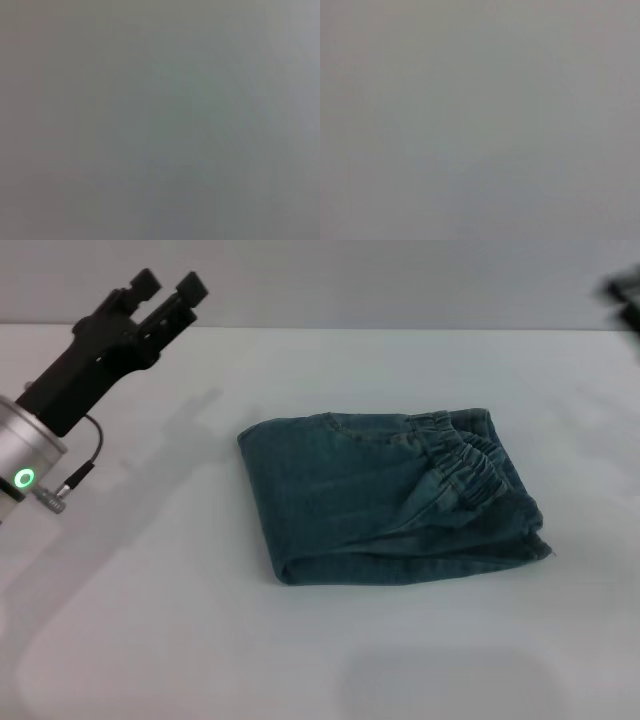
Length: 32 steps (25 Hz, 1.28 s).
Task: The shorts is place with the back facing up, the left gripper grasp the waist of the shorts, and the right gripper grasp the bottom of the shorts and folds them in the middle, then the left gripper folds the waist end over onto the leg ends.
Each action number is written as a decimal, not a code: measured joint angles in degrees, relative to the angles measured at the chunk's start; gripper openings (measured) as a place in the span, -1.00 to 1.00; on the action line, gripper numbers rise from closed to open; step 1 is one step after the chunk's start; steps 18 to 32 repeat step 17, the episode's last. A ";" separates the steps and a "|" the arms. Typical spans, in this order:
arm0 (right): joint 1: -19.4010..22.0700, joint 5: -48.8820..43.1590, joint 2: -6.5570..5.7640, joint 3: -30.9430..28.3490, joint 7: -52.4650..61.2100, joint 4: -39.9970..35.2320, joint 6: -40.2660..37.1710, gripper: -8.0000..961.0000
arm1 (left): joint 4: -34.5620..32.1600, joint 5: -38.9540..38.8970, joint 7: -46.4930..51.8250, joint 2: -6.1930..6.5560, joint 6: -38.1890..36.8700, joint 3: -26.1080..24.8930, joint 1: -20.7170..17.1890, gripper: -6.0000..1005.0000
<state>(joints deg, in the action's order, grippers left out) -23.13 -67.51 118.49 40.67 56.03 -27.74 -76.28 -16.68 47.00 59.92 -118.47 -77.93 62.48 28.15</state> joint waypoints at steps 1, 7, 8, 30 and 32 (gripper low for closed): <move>0.64 1.64 0.01 -2.06 -2.60 0.86 -0.44 -0.08 | 0.88 -1.28 -1.21 -0.03 -0.09 0.00 -0.07 0.66; 2.53 17.20 0.00 -13.58 -36.65 11.78 -4.87 -0.08 | 6.77 -11.02 -8.98 -0.39 -2.25 0.01 -1.85 0.66; 2.51 19.84 0.00 -13.99 -41.36 13.36 -5.76 -0.08 | 7.90 -13.14 -11.08 -0.46 -3.37 0.01 -2.41 0.66; -0.29 35.12 0.24 -14.49 -55.97 21.13 -7.20 -0.08 | 13.00 -24.00 -24.00 -0.62 -11.54 0.00 -6.20 0.66; -0.29 35.12 0.24 -14.49 -55.97 21.13 -7.20 -0.08 | 13.00 -24.00 -24.00 -0.62 -11.54 0.00 -6.20 0.66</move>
